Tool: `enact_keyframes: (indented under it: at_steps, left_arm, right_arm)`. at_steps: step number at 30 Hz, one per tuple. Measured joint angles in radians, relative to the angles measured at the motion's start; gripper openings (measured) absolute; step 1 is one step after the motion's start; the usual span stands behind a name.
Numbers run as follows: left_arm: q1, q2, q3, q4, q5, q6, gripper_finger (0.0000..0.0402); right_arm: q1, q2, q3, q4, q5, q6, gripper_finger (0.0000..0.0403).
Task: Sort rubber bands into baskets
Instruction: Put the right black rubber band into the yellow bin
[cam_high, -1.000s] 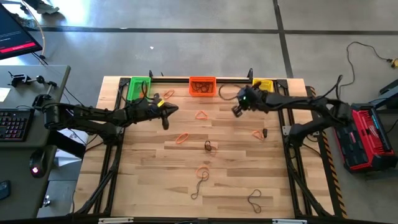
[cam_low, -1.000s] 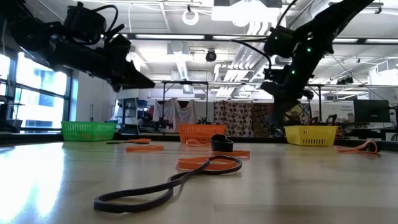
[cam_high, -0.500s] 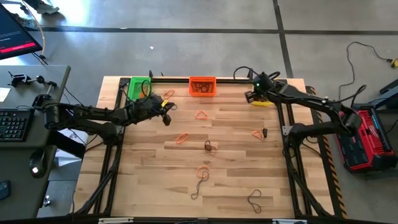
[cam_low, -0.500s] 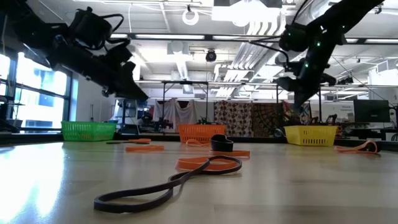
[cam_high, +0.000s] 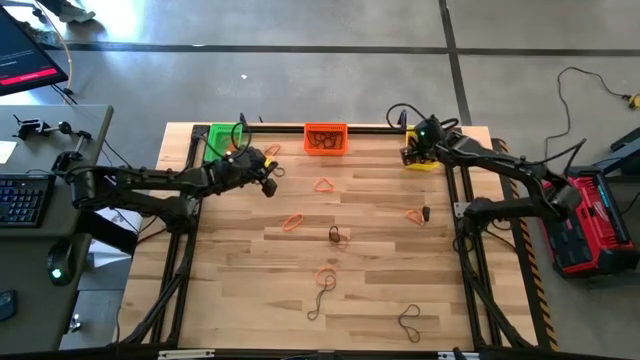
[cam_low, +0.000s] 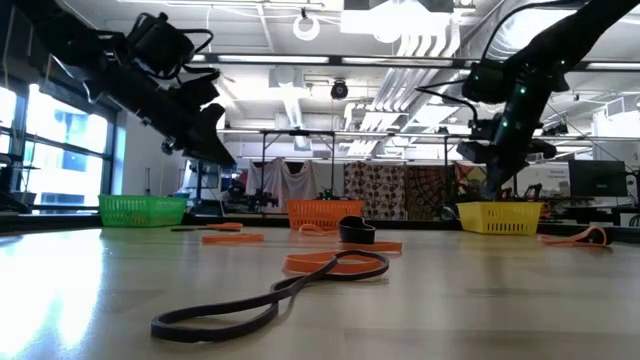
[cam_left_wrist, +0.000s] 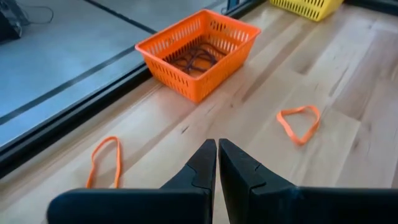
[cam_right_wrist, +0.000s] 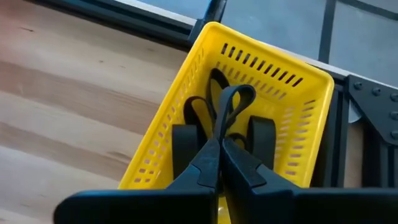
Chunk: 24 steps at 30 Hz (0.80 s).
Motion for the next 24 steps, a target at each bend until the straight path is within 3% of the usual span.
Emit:
enact_keyframes:
  at_steps: [12,24]
  left_arm:
    - [0.018,0.02,0.01,-0.019,-0.004,0.0,0.0053]
    - [0.092,0.145,0.011,-0.024,-0.006,-0.026,0.0099]
  right_arm:
    - [-0.006,0.068,0.0,0.0,0.0,-0.001,0.0008]
    - [-0.006,0.071,0.0,0.0,0.006,-0.033,0.0115]
